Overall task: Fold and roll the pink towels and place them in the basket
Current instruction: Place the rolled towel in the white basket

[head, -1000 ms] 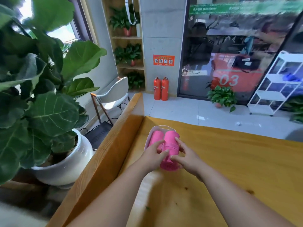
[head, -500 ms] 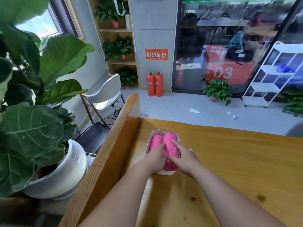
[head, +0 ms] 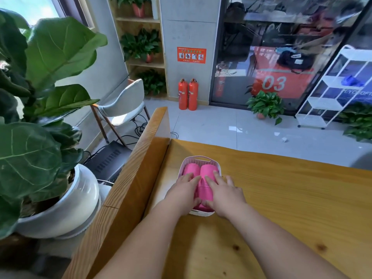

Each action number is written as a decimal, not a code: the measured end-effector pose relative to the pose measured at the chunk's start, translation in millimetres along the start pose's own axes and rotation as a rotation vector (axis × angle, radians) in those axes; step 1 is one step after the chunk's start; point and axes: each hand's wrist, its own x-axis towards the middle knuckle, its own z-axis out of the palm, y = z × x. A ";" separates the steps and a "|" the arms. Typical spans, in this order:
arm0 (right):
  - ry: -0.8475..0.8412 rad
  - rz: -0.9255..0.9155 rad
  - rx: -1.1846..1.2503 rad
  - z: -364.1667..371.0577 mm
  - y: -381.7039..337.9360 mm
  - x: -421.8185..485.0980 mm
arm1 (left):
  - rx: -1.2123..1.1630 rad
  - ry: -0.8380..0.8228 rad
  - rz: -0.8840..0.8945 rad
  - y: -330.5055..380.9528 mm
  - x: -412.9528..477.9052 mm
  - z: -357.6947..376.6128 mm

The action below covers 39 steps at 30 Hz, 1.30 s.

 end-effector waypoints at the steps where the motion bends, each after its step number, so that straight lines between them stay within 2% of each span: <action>1: -0.022 -0.002 -0.022 -0.9 -0.6 3.7 | 0.021 -0.016 0.002 -0.9 1.9 0.2; 6: -0.109 0.027 -0.098 5.1 0.0 18.5 | 0.147 -0.022 0.011 1.3 9.2 6.8; 15: -0.161 0.027 -0.111 0.6 -5.3 31.1 | 0.198 -0.074 -0.001 -0.9 19.8 5.0; 18: -0.140 -0.005 -0.080 3.6 -1.0 20.5 | 0.132 -0.109 -0.010 -0.1 13.4 3.1; 23: 0.000 -0.059 0.015 5.0 14.6 -12.1 | 0.112 -0.072 -0.032 14.0 -7.0 -2.0; 30: 0.070 0.016 0.047 -11.7 55.6 -74.1 | 0.113 -0.064 0.003 67.2 -38.6 -10.2; 35: 0.091 0.110 0.070 -10.3 103.6 -127.5 | 0.080 -0.015 0.091 127.1 -47.1 0.6; 39: 0.122 0.190 0.101 -4.8 153.3 -176.8 | 0.140 -0.057 0.173 189.7 -54.2 15.2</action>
